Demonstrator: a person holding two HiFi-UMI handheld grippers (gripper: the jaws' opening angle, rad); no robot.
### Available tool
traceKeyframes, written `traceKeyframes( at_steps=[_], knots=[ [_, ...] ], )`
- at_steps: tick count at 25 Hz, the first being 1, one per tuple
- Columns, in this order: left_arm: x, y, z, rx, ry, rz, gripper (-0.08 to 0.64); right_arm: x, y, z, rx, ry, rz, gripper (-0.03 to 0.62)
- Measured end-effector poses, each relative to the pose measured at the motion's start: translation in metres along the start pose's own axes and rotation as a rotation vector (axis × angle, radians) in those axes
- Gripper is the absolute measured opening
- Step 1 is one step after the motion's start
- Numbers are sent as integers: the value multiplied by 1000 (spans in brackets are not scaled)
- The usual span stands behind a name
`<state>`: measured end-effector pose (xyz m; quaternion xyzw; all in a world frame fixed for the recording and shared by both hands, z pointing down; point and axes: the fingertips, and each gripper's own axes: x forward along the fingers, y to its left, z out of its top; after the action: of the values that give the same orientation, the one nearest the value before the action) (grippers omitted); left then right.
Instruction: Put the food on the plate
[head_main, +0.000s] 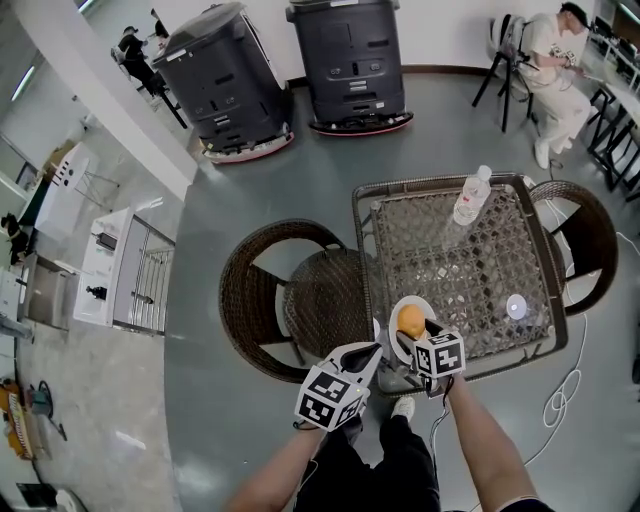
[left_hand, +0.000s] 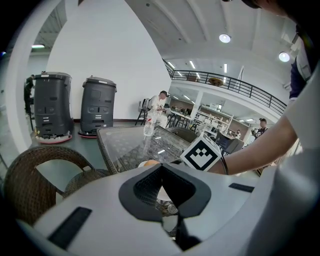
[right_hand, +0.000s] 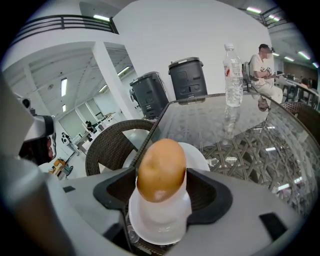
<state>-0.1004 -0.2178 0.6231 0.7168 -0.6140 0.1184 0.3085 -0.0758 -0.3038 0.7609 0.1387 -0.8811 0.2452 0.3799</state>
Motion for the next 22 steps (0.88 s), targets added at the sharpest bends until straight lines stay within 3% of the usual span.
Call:
traceKeyframes(
  at_steps=[14,22],
  knots=[
    [6,-11,11,28,-7,-42,9,-31,-18,1,-4,-11,-85,301],
    [7,-22,26,53,-23,-73,9,-86,-16,31,4,-150,-88,299]
  ],
)
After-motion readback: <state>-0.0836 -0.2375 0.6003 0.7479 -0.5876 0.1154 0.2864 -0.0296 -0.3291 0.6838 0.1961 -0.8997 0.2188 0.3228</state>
